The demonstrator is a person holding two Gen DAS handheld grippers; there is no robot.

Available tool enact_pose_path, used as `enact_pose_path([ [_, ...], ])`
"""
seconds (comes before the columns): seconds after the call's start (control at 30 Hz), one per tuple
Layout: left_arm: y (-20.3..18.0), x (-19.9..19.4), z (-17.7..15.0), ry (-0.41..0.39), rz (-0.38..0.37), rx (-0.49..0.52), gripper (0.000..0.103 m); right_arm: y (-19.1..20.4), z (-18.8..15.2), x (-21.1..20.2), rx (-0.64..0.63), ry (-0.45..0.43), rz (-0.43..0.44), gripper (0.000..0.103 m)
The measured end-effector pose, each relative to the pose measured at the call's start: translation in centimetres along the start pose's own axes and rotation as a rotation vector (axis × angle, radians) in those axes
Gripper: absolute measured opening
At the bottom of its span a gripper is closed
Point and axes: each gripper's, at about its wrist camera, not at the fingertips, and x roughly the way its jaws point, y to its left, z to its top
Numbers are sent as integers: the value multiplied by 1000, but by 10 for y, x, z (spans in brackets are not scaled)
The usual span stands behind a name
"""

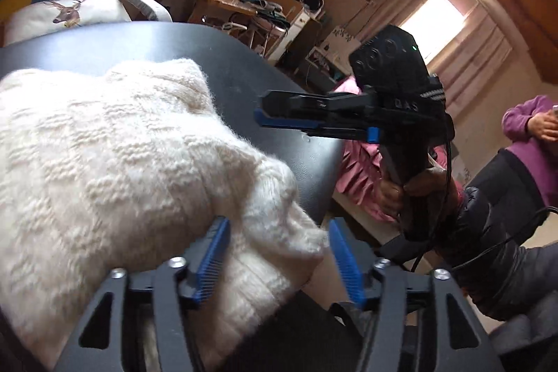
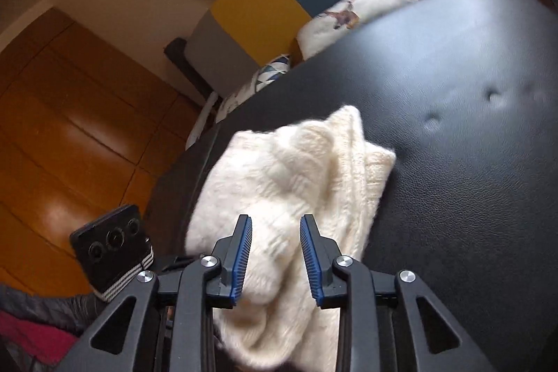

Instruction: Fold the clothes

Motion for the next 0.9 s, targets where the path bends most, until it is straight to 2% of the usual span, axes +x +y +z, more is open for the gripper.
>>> enact_pose_path([
  [0.13,1,-27,-8,-53,26,-27,64,38,-2,2,-116,69,41,30],
  [0.23,11,-40,-20,-62,65,-40,64,66,-8,27,-216,165,45,30],
  [0.3,17,-40,-28,-47,86,-38,64,73,-15,51,-282,259,-56,30],
  [0.4,19,-30,-38,-16,94,-21,64,56,-34,75,-355,399,-355,25],
  [0.43,19,-24,-40,2,97,-9,64,45,-39,77,-366,418,-427,19],
  [0.53,17,-18,-49,13,123,30,64,29,-44,66,-281,352,-386,19],
  [0.57,19,-22,-49,5,106,17,64,29,-46,65,-286,339,-390,19],
  [0.73,57,-65,-29,-112,3,-200,64,34,-47,61,-293,304,-372,21],
  [0.83,87,-93,-9,-212,102,-260,67,41,-40,56,-301,308,-357,27],
  [0.9,116,-102,8,-239,126,-330,67,50,-34,54,-325,313,-359,27],
])
